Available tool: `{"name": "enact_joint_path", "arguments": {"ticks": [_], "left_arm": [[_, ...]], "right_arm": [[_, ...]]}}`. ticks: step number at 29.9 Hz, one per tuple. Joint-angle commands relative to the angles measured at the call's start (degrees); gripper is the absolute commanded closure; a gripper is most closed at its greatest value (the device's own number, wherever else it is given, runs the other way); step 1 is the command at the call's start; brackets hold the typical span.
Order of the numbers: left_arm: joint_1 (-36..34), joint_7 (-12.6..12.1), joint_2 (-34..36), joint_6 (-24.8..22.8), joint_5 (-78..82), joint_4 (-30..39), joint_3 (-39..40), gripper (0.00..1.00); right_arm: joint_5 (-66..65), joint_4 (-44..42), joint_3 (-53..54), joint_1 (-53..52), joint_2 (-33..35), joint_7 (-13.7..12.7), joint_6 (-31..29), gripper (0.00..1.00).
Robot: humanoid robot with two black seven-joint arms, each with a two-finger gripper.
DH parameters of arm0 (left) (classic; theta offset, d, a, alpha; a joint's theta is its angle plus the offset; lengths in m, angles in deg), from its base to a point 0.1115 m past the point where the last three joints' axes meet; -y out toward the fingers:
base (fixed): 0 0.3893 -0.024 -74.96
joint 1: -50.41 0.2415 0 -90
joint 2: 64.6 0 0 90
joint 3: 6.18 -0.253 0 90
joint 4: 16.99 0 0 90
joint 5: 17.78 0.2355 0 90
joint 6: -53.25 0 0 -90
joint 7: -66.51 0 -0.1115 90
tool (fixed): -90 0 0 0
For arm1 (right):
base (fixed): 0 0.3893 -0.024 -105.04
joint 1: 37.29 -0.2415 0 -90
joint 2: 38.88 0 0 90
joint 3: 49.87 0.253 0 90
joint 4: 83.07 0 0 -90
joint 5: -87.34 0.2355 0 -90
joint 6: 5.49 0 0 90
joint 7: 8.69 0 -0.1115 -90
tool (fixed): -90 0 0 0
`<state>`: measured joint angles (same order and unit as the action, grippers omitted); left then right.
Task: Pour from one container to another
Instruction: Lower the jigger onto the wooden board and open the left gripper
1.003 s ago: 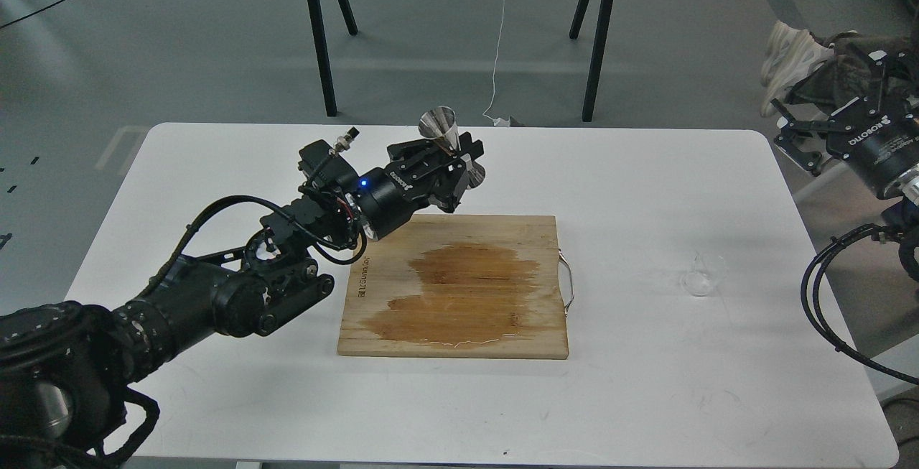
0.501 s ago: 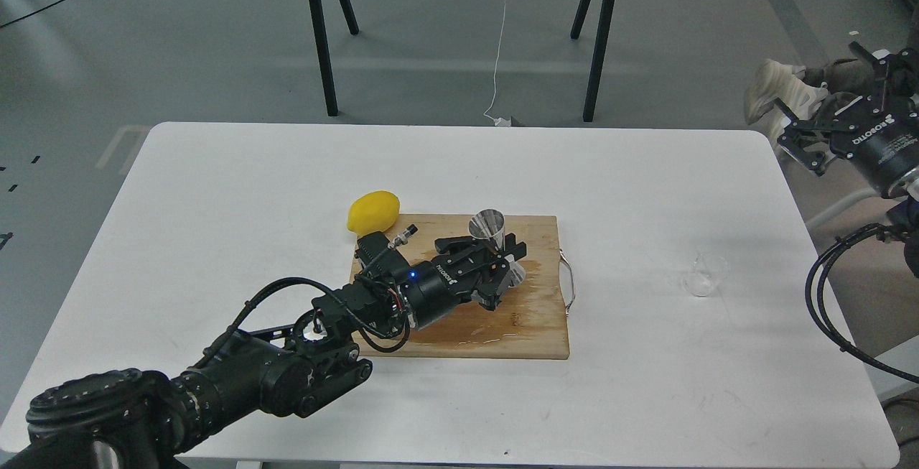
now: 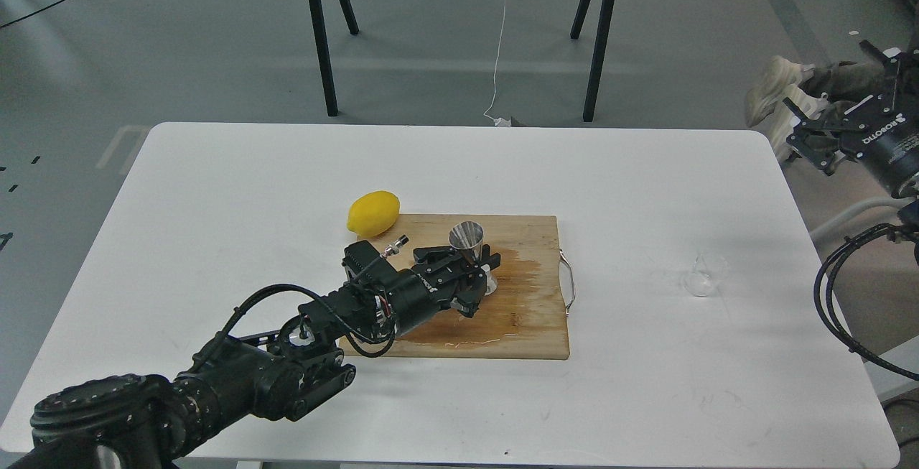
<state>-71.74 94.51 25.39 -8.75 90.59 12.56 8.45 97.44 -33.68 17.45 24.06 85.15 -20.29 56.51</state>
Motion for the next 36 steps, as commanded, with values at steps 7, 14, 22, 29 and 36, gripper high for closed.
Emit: {"name": "enact_joint_path", "arguments": {"ticks": [7, 14, 22, 29, 36], "left_arm": [[0.59, 0.0, 0.0, 0.0, 0.08, 0.16, -0.03, 0.8], [0.77, 0.0, 0.0, 0.0, 0.17, 0.51, -0.03, 0.72], [0.59, 0.0, 0.0, 0.0, 0.17, 0.69, -0.03, 0.67], [0.59, 0.0, 0.0, 0.0, 0.08, 0.69, 0.05, 0.57], [1.38, 0.0, 0.0, 0.0, 0.08, 1.21, 0.05, 0.27]], "right_arm": [[0.09, 0.09, -0.08, 0.0, -0.1, 0.09, 0.0, 0.01], [0.09, 0.27, 0.01, 0.0, -0.1, 0.09, 0.0, 0.01], [0.09, 0.35, 0.09, 0.0, -0.1, 0.09, 0.0, 0.01], [0.09, 0.35, 0.36, 0.0, -0.19, 0.09, 0.0, 0.01], [0.09, 0.27, 0.44, 0.0, -0.27, 0.09, 0.0, 0.01]]}}
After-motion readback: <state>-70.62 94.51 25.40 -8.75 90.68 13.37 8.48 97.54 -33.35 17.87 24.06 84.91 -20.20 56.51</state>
